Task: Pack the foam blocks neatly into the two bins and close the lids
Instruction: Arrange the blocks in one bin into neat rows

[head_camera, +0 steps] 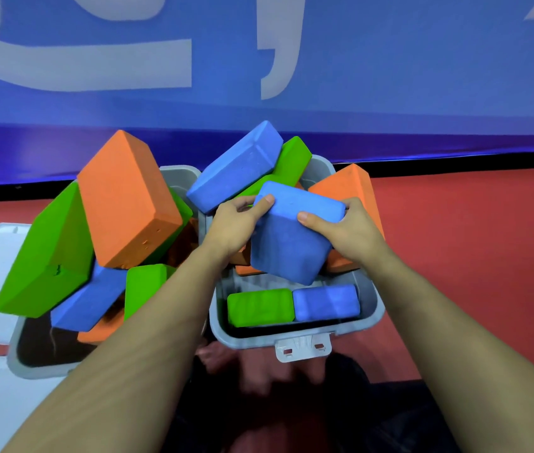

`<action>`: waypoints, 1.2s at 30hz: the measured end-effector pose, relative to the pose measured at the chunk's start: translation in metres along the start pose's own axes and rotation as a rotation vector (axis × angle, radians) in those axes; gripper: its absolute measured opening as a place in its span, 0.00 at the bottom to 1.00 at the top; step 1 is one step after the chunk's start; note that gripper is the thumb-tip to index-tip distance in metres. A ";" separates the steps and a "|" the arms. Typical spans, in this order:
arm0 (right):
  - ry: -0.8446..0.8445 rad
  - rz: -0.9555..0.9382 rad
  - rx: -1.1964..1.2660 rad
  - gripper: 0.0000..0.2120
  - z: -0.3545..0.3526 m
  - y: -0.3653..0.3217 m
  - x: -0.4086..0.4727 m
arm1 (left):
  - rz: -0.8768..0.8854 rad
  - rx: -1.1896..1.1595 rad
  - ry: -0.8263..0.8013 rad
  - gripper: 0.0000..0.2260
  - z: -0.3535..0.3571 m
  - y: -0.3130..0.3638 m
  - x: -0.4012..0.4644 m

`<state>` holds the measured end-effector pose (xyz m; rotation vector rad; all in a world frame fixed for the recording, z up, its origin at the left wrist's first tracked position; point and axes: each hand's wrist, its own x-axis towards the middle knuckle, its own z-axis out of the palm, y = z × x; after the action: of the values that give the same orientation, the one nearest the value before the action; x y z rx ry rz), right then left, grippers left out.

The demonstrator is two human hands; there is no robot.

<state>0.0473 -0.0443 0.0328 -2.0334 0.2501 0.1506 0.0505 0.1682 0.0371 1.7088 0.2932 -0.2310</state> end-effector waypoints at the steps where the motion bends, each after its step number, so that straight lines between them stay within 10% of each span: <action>1: -0.014 -0.008 -0.003 0.33 0.001 0.000 0.001 | -0.020 0.001 0.000 0.22 -0.002 -0.001 0.001; 36: -0.432 0.032 -0.212 0.37 0.115 0.114 0.045 | -0.410 0.616 0.058 0.23 0.004 -0.139 0.049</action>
<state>0.0639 0.0023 -0.1283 -2.1462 -0.0064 0.6505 0.0526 0.1878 -0.1091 2.2521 0.6680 -0.6229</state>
